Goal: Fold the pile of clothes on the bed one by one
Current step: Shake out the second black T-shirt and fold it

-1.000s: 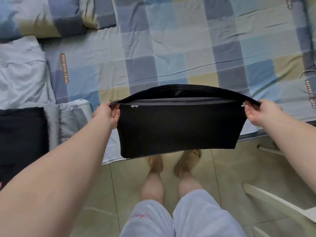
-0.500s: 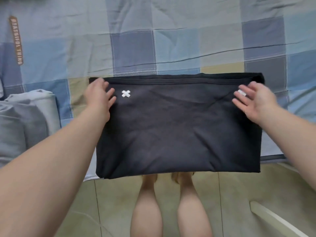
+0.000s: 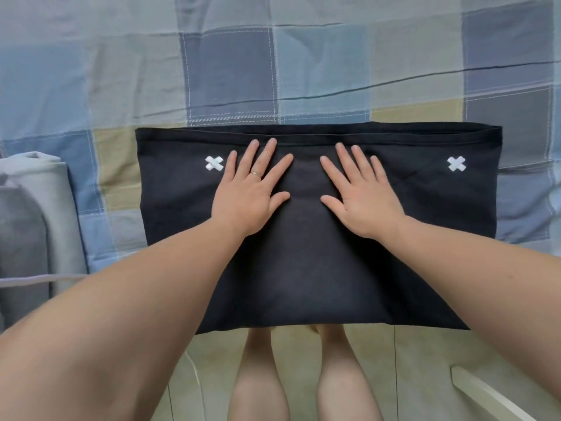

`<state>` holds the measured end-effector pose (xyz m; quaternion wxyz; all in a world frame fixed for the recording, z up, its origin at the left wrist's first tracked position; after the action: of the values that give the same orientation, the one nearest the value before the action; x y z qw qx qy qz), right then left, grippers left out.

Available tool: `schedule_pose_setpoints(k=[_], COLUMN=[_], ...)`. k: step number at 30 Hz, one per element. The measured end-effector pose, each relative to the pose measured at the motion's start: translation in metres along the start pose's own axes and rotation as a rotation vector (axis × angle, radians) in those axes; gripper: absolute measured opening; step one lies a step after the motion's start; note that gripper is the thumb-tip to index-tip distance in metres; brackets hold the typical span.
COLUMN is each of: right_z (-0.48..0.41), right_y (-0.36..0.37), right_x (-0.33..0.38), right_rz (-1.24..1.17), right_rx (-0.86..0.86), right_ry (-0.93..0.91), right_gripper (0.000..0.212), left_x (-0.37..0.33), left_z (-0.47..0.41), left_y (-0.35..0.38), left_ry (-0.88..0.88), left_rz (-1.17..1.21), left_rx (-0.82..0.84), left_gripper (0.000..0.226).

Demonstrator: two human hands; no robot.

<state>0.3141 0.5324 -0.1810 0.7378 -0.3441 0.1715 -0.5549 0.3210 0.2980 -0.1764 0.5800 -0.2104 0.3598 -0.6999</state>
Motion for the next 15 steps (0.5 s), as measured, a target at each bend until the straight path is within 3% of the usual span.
schedule_pose_setpoints(k=[3, 8, 10, 12, 15], right_z=[0.012, 0.029, 0.028, 0.024, 0.014], right_y=[0.006, -0.006, -0.017, -0.026, -0.018], right_x=[-0.033, -0.057, -0.032, 0.008, 0.052], right_rz=[0.060, -0.033, -0.022, 0.003, 0.010], right_rx=[-0.015, 0.109, 0.029, -0.022, 0.059], right_ry=[0.091, 0.333, 0.280, 0.116, -0.013], right_gripper=[0.073, 0.077, 0.079, 0.080, 0.077], left_x=[0.019, 0.054, 0.051, 0.037, 0.019], left_z=[0.009, 0.036, 0.043, 0.044, 0.037], left_y=[0.005, 0.006, 0.000, -0.008, 0.003], left_ry=[-0.074, -0.271, -0.226, -0.097, 0.077], left_rz=[0.025, 0.123, 0.128, 0.119, 0.003], left_rx=[-0.035, -0.006, -0.086, -0.145, -0.045], left_gripper=[0.067, 0.070, 0.069, 0.068, 0.069])
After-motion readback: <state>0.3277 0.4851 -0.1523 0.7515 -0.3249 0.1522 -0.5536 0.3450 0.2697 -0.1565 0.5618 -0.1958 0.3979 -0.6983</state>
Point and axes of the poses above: each hand's wrist, its own z-axis away from the middle knuckle, its own y-axis out of the palm, x = y × z, the point moved 3 cm from there along -z, towards the middle knuckle, and after that the axes turned 12 degrees about x, right-handed, at the moved point
